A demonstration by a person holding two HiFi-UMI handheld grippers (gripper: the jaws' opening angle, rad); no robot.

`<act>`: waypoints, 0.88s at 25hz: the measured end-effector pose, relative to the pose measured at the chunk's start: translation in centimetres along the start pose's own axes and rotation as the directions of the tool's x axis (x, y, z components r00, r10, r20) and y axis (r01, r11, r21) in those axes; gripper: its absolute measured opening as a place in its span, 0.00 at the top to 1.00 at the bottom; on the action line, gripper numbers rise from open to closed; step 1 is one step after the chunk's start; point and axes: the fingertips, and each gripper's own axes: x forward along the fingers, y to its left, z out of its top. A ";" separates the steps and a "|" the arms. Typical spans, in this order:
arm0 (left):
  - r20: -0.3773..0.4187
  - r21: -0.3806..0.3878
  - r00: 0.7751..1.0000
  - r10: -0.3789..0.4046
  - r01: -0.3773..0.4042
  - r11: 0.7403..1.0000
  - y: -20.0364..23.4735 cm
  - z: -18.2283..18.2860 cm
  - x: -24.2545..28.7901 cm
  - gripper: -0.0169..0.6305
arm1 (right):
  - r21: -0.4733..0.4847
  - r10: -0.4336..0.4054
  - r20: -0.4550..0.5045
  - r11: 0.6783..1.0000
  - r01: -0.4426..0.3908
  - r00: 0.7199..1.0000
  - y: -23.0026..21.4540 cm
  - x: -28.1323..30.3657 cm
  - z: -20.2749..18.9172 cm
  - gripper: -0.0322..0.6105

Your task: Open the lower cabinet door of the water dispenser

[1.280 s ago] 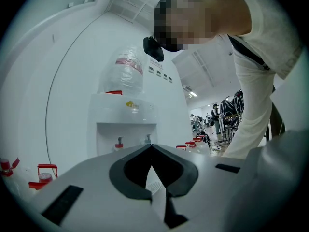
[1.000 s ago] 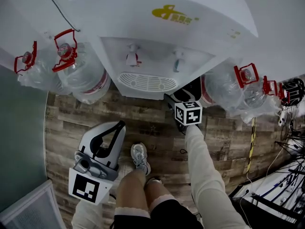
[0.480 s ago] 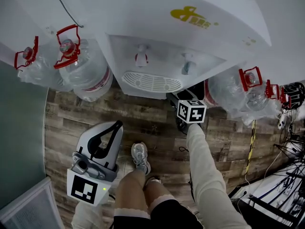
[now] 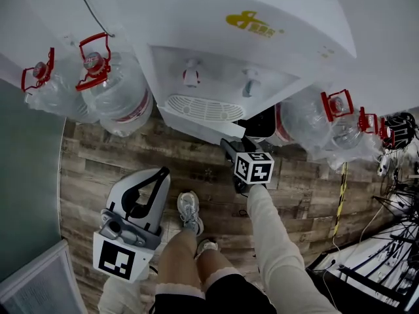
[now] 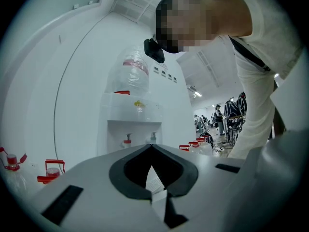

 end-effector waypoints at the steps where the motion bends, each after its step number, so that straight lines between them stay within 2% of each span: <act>1: -0.001 -0.002 1.000 0.001 -0.001 1.000 -0.2 0.2 -0.2 0.98 | -0.003 0.004 -0.007 1.000 -0.004 1.000 0.4 -0.3 -0.5 0.44; 14: -0.008 0.002 1.000 0.012 -0.012 1.000 -2.0 3.0 -3.3 0.98 | -0.007 0.106 -0.095 0.994 -0.107 0.990 7.1 -4.5 -6.5 0.44; 18: -0.006 0.004 1.000 0.019 -0.019 1.000 -2.3 3.6 -4.1 0.98 | -0.026 0.125 -0.101 0.991 -0.129 0.987 8.3 -5.3 -6.9 0.44; 22: -0.007 0.002 1.000 0.024 -0.024 1.000 -2.8 4.4 -4.9 0.98 | -0.075 0.144 -0.057 0.986 -0.148 0.988 9.3 -6.9 -5.5 0.45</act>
